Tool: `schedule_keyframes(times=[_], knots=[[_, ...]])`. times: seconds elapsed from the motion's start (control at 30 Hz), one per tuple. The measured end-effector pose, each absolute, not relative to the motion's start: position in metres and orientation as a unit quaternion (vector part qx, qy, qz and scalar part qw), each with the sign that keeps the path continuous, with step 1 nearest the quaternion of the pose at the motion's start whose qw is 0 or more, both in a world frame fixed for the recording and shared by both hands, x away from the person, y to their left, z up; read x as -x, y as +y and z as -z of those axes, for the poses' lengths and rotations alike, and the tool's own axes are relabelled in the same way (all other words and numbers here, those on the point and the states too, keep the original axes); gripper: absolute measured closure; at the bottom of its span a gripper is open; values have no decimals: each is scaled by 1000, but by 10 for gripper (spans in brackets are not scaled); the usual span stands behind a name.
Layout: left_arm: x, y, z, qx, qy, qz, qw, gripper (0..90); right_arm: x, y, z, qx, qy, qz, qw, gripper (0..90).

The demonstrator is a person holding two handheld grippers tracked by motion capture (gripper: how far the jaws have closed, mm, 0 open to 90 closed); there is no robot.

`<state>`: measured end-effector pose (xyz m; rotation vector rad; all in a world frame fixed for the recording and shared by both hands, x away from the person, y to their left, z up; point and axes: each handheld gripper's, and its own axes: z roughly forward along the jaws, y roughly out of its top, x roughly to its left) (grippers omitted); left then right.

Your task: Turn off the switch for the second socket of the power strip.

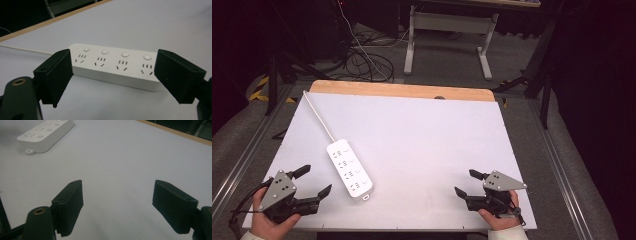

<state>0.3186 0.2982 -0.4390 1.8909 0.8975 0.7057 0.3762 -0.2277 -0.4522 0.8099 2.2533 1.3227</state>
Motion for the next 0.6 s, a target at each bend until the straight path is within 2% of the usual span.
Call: schedule_keyframes(times=[0.47,0.6], knots=[[-319,299,434,-762,370,-270,457,194,-377,-227,453,-290,810,-473,192,250],[-321,301,430,-761,371,-263,462,267,-377,-226,452,-290,809,-474,192,250]])
